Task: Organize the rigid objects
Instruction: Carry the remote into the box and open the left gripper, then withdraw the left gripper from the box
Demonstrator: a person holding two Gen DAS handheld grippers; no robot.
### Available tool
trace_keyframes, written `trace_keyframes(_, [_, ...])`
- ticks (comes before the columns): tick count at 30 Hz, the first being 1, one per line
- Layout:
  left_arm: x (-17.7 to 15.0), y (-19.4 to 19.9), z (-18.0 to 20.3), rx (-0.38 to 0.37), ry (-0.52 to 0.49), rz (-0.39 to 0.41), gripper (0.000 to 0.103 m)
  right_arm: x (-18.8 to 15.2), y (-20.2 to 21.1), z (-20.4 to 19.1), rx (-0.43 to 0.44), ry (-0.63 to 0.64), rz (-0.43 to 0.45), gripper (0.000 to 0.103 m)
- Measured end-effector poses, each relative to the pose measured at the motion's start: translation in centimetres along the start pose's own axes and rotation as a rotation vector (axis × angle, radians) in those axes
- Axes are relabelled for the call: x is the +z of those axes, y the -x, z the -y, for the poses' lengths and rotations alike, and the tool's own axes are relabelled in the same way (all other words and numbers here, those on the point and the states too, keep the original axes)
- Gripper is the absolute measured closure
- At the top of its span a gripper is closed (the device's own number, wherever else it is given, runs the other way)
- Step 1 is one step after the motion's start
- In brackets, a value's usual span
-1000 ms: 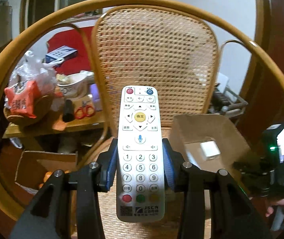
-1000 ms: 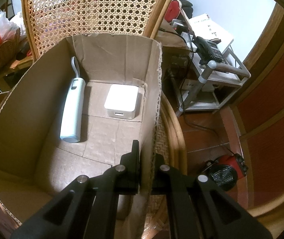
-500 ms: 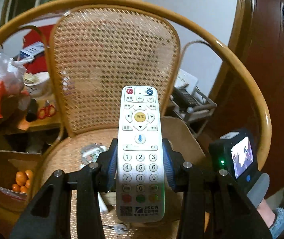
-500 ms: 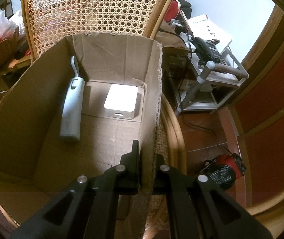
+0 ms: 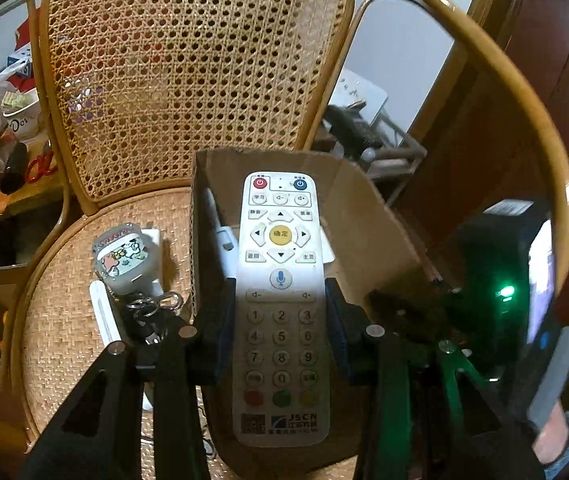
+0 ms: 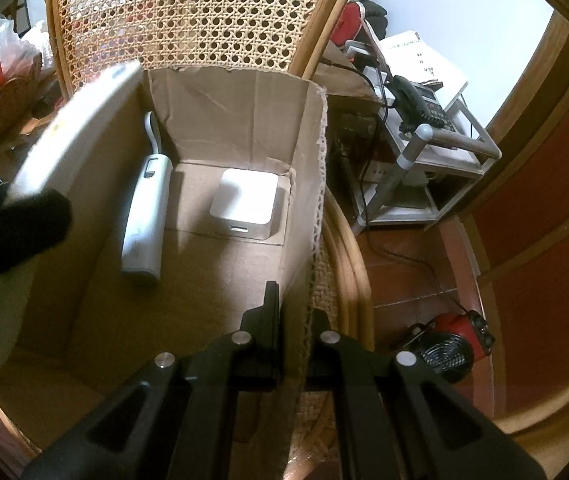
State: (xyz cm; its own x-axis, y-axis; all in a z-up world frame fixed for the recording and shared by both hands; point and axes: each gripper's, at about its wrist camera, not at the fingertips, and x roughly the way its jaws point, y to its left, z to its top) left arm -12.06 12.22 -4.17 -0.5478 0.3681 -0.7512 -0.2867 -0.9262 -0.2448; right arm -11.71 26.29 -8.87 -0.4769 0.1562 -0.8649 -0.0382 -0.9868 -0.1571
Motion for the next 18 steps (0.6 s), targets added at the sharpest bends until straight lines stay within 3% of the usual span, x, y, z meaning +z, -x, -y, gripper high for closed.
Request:
trace_keyframes(12, [-0.5,-1.0,1.1,0.072,-0.129,-0.021,0.063,0.0,-0.1,0.0,0.004,-0.001,0.001,0.096])
trace_keyframes(18, [-0.1,-0.9,0.7,0.046,-0.105,-0.022,0.063,0.0,-0.1,0.1,0.01,-0.002,0.001,0.096])
